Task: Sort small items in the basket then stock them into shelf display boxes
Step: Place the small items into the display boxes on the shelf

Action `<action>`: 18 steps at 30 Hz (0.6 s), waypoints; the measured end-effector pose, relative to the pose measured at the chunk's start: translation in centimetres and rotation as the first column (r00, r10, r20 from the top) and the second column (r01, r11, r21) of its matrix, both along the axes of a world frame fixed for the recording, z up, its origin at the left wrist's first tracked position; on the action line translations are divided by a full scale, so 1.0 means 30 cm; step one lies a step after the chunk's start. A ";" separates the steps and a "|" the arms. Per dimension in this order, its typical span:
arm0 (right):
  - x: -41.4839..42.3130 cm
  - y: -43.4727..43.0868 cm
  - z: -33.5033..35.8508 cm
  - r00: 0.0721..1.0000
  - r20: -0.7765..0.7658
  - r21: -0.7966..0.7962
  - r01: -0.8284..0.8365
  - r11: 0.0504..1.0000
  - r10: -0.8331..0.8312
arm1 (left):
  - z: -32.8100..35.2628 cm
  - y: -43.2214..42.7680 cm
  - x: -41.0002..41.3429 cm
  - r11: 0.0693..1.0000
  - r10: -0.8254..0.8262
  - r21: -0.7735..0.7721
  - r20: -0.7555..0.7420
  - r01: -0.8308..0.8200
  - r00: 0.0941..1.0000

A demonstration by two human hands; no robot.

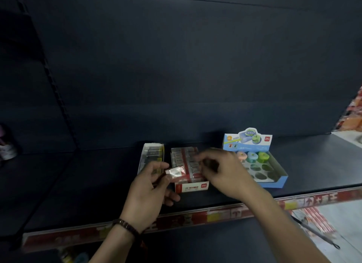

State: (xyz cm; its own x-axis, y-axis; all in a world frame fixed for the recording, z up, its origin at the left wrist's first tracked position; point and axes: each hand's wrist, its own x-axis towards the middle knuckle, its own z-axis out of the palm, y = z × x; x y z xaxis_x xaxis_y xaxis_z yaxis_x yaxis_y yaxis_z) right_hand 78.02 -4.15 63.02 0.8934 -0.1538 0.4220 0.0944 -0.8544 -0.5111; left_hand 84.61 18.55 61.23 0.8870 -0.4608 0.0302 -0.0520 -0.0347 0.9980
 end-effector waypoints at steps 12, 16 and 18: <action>-0.007 0.084 -0.034 0.971 0.204 0.055 -0.135 0.989 0.121 | -0.025 -0.025 0.013 0.996 -0.042 -0.075 0.110 0.050 0.993; -0.002 0.040 -0.043 0.996 0.083 0.097 -0.040 0.994 0.032 | -0.084 -0.015 -0.003 0.989 0.007 0.136 0.371 -0.062 0.929; 0.004 0.035 -0.058 0.999 0.033 0.046 -0.044 0.998 0.043 | -0.136 -0.008 -0.001 0.969 0.006 0.204 0.551 -0.141 0.835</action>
